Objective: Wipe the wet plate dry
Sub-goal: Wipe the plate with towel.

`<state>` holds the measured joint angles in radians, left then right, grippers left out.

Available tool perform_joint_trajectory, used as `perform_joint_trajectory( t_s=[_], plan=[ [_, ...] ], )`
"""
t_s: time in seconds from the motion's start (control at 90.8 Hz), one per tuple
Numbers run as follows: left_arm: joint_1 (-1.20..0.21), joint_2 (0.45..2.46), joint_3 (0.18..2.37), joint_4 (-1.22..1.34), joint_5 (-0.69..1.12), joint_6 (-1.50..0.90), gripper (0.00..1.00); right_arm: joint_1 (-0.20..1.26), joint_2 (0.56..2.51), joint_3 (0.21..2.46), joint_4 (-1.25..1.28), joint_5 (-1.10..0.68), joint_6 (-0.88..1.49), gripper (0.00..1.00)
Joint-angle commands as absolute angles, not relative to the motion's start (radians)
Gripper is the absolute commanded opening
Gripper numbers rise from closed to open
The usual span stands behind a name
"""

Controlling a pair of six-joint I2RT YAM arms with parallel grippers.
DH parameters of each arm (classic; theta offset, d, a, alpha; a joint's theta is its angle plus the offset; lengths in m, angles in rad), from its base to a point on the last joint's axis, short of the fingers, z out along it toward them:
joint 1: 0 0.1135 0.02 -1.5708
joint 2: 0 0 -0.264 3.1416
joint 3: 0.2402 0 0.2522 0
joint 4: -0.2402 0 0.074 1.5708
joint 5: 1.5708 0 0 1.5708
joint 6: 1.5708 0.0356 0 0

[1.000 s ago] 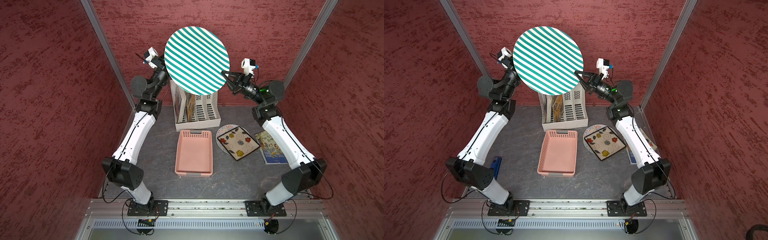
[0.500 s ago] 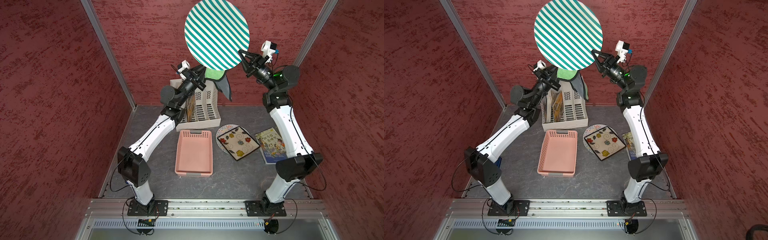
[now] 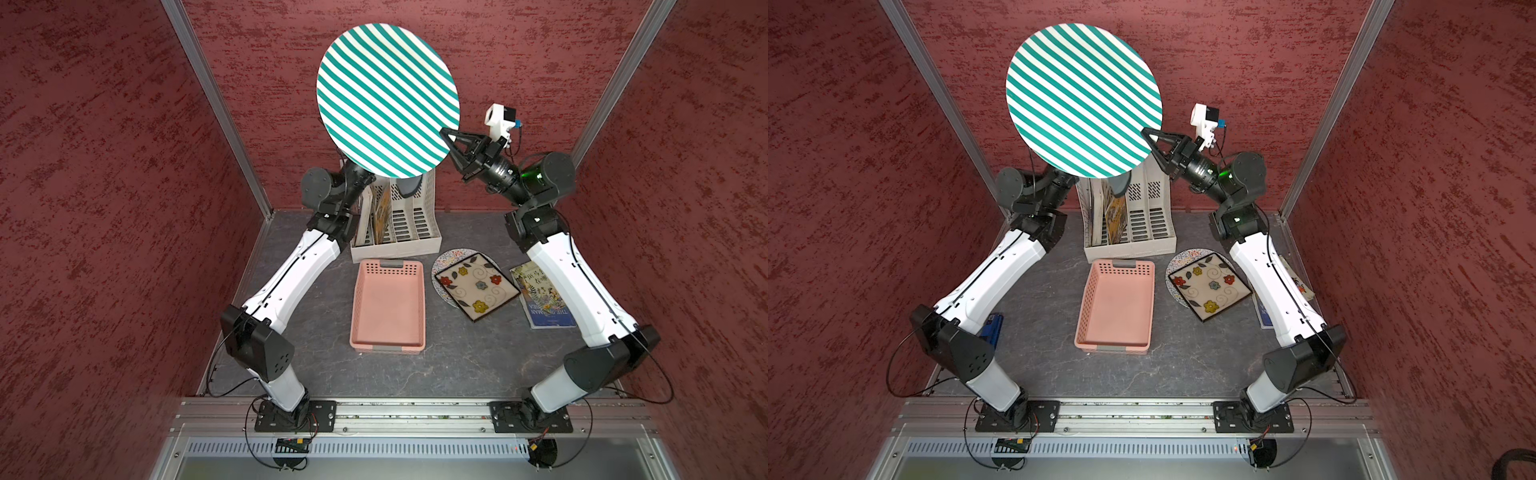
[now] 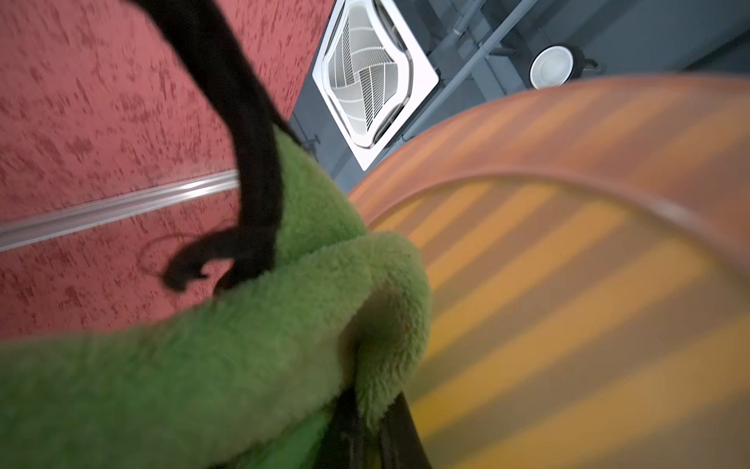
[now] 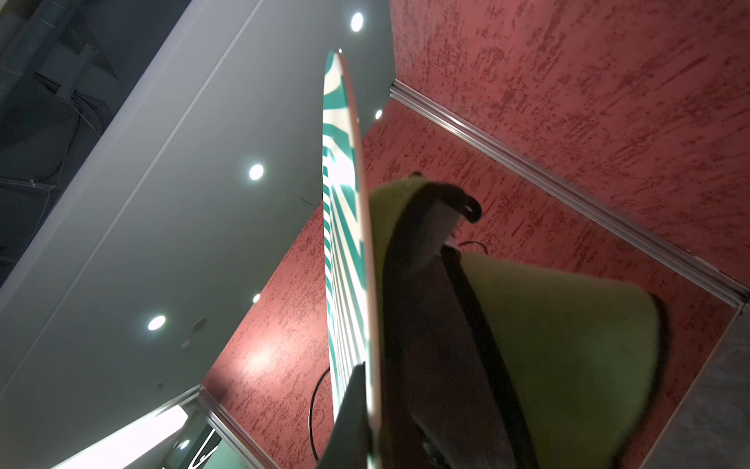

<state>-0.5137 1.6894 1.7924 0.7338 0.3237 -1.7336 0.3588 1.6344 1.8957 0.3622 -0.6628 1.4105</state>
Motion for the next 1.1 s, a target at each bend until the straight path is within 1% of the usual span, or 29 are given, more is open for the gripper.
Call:
perform_joint_trajectory(
  t_s=[0.0,0.088,0.209,0.342,0.419,0.507,0.551,0.584,0.65,0.705,0.782,0.959,1.025,1.091],
  plan=[
    [-0.561,1.691,1.824,0.815,0.36,-1.707,0.0,0.297,1.709,1.977,0.215,-0.587,1.346,0.0],
    [-0.554,1.654,1.783,0.83,0.35,-1.704,0.0,0.227,1.707,1.986,0.19,-0.566,1.353,0.0],
    [-0.485,1.575,1.733,0.803,0.357,-1.683,0.0,0.159,1.643,1.905,0.142,-0.567,1.321,0.0],
    [-0.394,1.494,1.701,0.733,0.385,-1.629,0.0,0.155,1.543,1.779,0.053,-0.554,1.237,0.0],
    [-0.373,1.446,1.659,0.673,0.394,-1.55,0.0,0.163,1.49,1.701,0.008,-0.521,1.194,0.0],
    [-0.387,1.404,1.628,0.506,0.41,-1.396,0.0,0.193,1.462,1.663,-0.042,-0.508,1.131,0.0],
    [-0.412,1.392,1.642,0.35,0.414,-1.298,0.0,0.216,1.462,1.667,-0.066,-0.503,1.104,0.0],
    [-0.437,1.388,1.664,0.242,0.407,-1.177,0.0,0.235,1.463,1.675,-0.085,-0.494,1.078,0.0],
    [-0.497,1.392,1.747,-0.021,0.348,-0.933,0.0,0.266,1.469,1.692,-0.112,-0.472,1.04,0.0],
    [-0.553,1.406,1.818,-0.211,0.256,-0.749,0.0,0.278,1.475,1.707,-0.126,-0.456,1.024,0.0],
    [-0.612,1.397,1.834,-0.312,0.124,-0.605,0.0,0.279,1.473,1.714,-0.147,-0.412,1.026,0.0],
    [-0.627,1.258,1.688,-0.321,-0.115,-0.533,0.0,0.224,1.463,1.736,-0.207,-0.284,1.006,0.0],
    [-0.629,1.238,1.679,-0.338,-0.127,-0.511,0.0,0.22,1.464,1.774,-0.226,-0.303,0.96,0.0],
    [-0.632,1.275,1.733,-0.395,-0.084,-0.494,0.0,0.233,1.495,1.808,-0.209,-0.369,0.952,0.0]
  ],
)
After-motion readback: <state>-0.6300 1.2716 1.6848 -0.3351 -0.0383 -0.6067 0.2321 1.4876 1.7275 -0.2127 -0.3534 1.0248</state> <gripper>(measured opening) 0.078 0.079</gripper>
